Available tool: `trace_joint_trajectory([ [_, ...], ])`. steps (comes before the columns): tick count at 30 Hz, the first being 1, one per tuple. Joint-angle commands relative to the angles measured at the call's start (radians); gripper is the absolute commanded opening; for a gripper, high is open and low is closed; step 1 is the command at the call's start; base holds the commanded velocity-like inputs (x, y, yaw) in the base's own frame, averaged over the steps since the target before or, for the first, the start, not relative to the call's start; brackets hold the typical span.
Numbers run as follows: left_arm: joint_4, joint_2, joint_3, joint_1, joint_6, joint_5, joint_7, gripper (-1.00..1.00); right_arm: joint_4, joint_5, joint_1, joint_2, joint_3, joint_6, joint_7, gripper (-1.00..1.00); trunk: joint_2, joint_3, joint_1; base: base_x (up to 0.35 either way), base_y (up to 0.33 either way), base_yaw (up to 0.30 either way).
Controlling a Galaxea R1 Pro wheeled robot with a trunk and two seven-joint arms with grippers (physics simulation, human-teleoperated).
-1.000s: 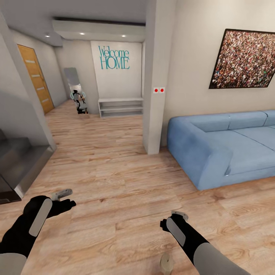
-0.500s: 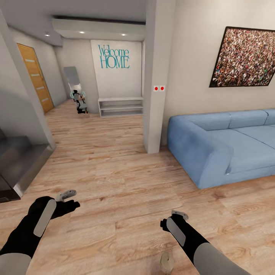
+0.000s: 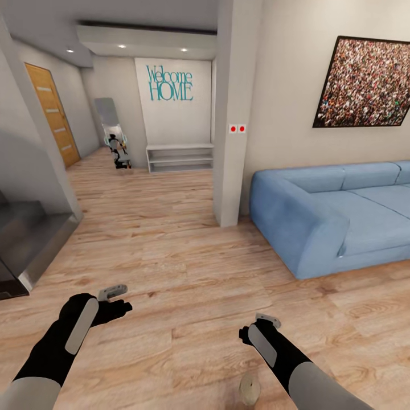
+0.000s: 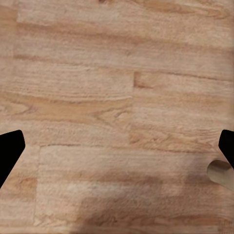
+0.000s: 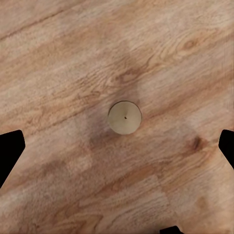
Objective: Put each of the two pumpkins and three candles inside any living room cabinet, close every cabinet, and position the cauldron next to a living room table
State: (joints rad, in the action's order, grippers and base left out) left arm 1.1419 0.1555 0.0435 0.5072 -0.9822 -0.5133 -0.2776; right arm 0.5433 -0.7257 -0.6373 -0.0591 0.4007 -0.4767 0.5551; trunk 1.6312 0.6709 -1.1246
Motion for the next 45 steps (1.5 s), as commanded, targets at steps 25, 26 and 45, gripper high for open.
trace_joint_trajectory([
  [25, 0.007, 0.021, 0.024, 0.001, -0.007, -0.018, -0.006, 1.0, -0.009, -0.012, -0.001, 0.002, 0.004, -0.013, 0.011, 1.0, 0.176, 0.079, -0.096, 0.0, 0.0, 0.0],
  [26, 0.007, 0.02, 0.024, 0.001, -0.007, -0.018, -0.006, 1.0, -0.009, -0.012, -0.001, 0.002, 0.004, -0.013, 0.011, 1.0, 0.183, 0.083, -0.1, 0.0, 0.0, 0.0],
  [45, 0.012, 0.012, 0.025, 0.001, -0.011, -0.022, -0.005, 1.0, -0.009, -0.012, -0.001, 0.001, 0.004, -0.013, 0.011, 1.0, 0.316, 0.142, -0.173, 0.0, 0.0, 0.0],
])
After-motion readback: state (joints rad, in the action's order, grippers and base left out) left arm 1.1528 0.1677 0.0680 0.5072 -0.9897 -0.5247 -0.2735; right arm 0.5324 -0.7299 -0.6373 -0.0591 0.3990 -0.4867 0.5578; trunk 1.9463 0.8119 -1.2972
